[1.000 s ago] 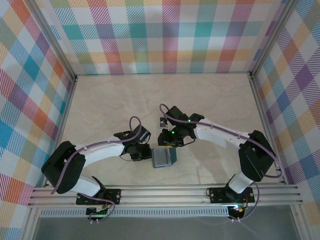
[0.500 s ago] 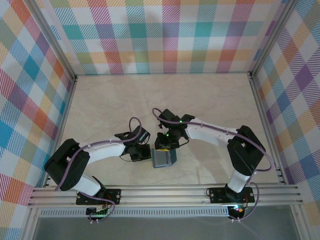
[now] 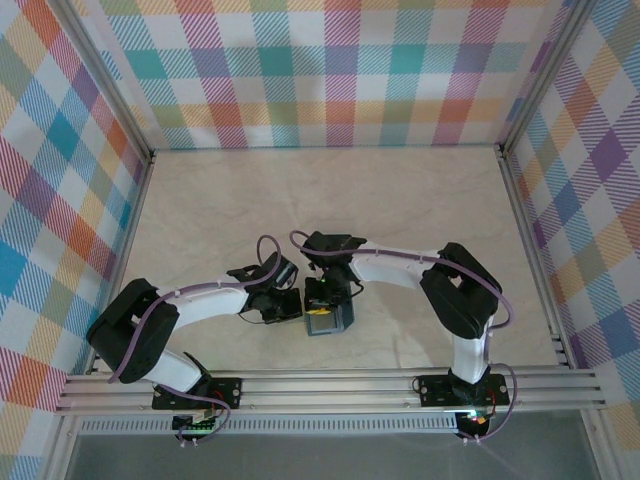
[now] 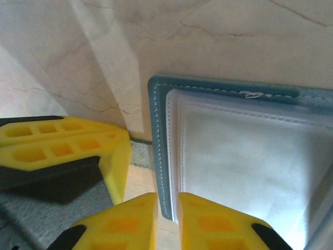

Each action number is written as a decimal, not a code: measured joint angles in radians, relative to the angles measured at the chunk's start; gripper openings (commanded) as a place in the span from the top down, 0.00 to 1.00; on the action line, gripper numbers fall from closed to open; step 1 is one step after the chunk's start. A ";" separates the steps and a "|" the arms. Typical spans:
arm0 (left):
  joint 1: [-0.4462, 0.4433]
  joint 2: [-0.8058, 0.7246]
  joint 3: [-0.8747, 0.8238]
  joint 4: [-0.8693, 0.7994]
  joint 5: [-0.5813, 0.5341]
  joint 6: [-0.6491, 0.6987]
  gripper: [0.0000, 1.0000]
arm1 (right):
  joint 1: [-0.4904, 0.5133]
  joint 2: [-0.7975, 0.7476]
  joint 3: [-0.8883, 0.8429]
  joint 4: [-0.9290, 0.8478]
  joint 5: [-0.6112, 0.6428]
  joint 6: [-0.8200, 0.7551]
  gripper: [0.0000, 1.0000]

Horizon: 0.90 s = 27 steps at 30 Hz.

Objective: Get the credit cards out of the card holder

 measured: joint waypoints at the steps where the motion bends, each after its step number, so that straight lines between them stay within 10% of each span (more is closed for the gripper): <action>1: 0.000 0.000 0.000 0.000 0.000 0.002 0.90 | 0.000 0.001 -0.001 0.000 0.004 0.000 0.78; 27: 0.000 0.034 0.037 -0.025 0.013 0.033 0.91 | 0.001 0.000 0.052 -0.232 0.244 -0.050 0.48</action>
